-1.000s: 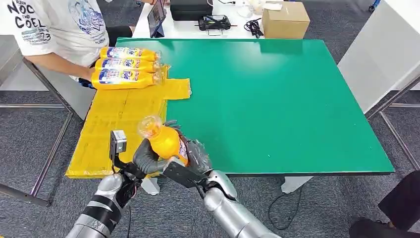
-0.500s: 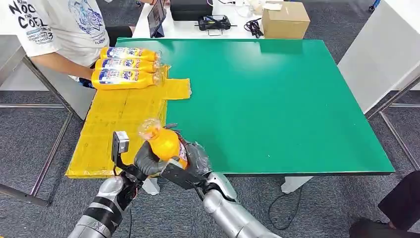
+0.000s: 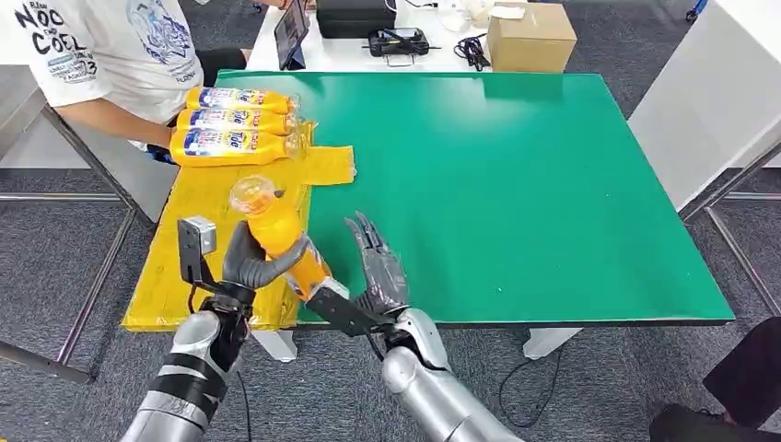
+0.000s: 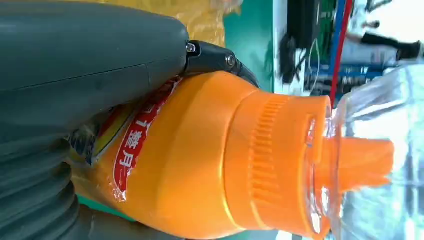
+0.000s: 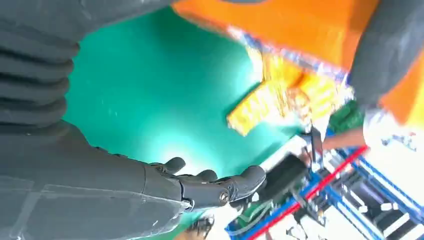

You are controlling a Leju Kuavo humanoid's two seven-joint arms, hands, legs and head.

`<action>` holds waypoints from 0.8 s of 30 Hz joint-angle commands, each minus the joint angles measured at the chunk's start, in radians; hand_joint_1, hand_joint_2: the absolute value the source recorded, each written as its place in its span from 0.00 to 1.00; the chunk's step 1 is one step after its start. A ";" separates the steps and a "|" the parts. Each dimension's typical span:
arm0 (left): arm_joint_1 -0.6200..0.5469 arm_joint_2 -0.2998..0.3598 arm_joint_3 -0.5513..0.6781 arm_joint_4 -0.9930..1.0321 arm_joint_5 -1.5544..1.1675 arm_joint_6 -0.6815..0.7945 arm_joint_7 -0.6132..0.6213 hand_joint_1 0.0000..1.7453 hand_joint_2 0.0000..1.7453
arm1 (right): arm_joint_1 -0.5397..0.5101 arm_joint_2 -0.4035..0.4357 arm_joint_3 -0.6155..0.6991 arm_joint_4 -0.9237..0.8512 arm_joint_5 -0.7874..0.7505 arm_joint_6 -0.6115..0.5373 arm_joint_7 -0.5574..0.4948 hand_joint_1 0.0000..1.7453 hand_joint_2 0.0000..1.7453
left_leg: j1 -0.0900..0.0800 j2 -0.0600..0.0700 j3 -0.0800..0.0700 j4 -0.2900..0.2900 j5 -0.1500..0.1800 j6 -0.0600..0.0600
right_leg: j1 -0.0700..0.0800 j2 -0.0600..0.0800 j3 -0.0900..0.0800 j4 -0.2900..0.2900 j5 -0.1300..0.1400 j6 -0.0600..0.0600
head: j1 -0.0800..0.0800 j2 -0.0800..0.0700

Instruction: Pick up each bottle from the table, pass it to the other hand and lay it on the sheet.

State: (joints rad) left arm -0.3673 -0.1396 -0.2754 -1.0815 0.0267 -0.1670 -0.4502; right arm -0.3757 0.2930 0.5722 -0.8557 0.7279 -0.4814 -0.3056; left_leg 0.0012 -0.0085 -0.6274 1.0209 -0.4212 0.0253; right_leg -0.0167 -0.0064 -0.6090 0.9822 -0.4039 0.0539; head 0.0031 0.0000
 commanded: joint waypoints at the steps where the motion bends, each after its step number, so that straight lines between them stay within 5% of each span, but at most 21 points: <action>1: -0.051 -0.019 0.140 0.008 -0.002 0.055 0.005 1.00 1.00 | 0.025 -0.059 -0.054 -0.170 -0.004 0.015 0.002 0.00 0.00 | 0.001 0.000 0.004 0.000 -0.002 -0.001 | 0.001 0.000 0.005 0.000 -0.002 -0.002 | 0.000 0.000; 8: -0.060 -0.022 0.137 0.025 -0.027 0.090 -0.004 1.00 1.00 | 0.024 -0.053 -0.055 -0.155 -0.013 0.016 -0.003 0.00 0.00 | 0.001 -0.001 0.005 0.000 -0.002 -0.001 | 0.001 -0.001 0.006 0.000 -0.002 -0.002 | 0.000 0.000; 17: -0.197 0.022 0.048 0.155 -0.671 0.615 -0.045 1.00 1.00 | 0.086 -0.079 -0.087 -0.570 -0.118 -0.097 -0.120 0.00 0.00 | 0.002 -0.004 0.005 0.004 -0.004 -0.002 | 0.002 -0.004 0.007 0.003 -0.005 -0.004 | 0.000 0.000; 24: -0.236 0.033 0.034 0.224 -0.764 0.648 -0.053 1.00 1.00 | 0.079 -0.082 -0.079 -0.579 -0.127 -0.099 -0.131 0.00 0.00 | 0.001 -0.001 0.005 0.000 -0.002 -0.001 | 0.001 -0.001 0.006 -0.001 -0.002 -0.002 | 0.000 0.000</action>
State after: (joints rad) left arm -0.4941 -0.1450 -0.1824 -1.0219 -0.6902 0.4525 -0.4940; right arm -0.2895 0.2571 0.5024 -1.3353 0.6096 -0.5779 -0.4231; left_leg 0.0008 -0.0089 -0.6283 1.0210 -0.4211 0.0254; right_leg -0.0170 -0.0064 -0.6096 0.9819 -0.4037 0.0540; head 0.0031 0.0000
